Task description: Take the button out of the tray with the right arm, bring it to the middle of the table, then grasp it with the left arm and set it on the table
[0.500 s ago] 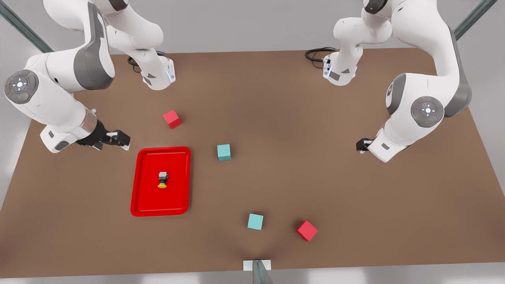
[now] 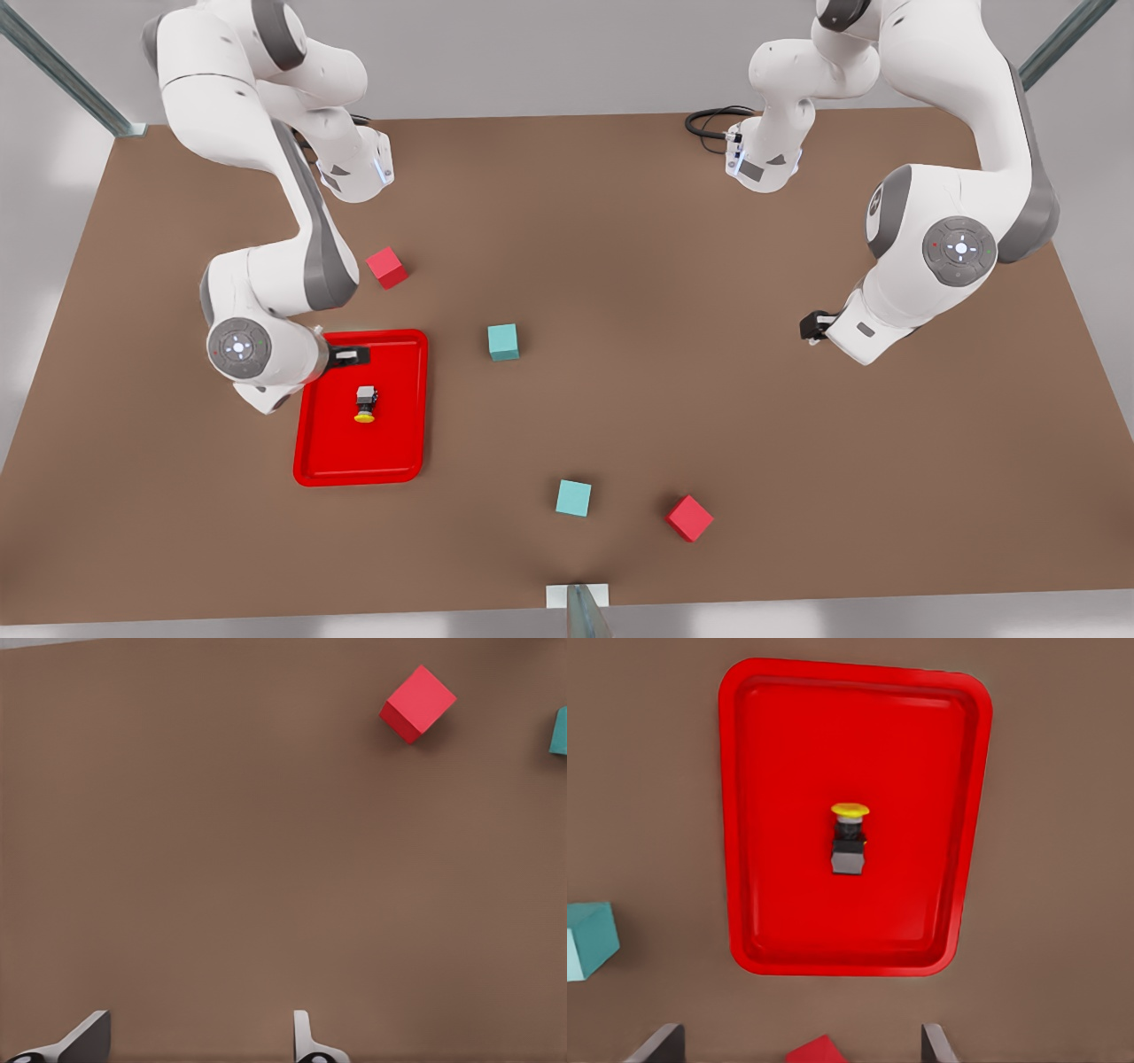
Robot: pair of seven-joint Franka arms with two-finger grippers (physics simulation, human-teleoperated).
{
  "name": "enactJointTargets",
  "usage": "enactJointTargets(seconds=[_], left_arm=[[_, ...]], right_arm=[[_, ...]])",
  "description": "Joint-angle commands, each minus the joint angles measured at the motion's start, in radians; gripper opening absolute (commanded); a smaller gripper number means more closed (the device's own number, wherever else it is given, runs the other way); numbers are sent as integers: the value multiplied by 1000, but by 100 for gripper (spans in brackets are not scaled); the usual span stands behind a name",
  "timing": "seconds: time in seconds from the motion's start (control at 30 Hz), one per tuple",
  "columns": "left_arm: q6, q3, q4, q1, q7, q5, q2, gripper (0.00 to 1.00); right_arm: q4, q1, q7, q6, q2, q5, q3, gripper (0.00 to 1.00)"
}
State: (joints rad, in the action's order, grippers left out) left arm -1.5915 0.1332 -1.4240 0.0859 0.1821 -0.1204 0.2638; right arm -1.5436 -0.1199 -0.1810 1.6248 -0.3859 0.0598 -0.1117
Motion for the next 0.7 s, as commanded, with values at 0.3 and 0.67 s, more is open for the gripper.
enactJointTargets(seconds=[0.3, 0.67], left_arm=[[2, 0, 0, 0, 5, -1, 0, 100], [-1, 0, 0, 2, 5, -1, 12, 100]], right_arm=[[-380, 13, -130, 865, -108, 9, 0, 100], [-377, 66, -89, 911, -166, 11, 1, 100]])
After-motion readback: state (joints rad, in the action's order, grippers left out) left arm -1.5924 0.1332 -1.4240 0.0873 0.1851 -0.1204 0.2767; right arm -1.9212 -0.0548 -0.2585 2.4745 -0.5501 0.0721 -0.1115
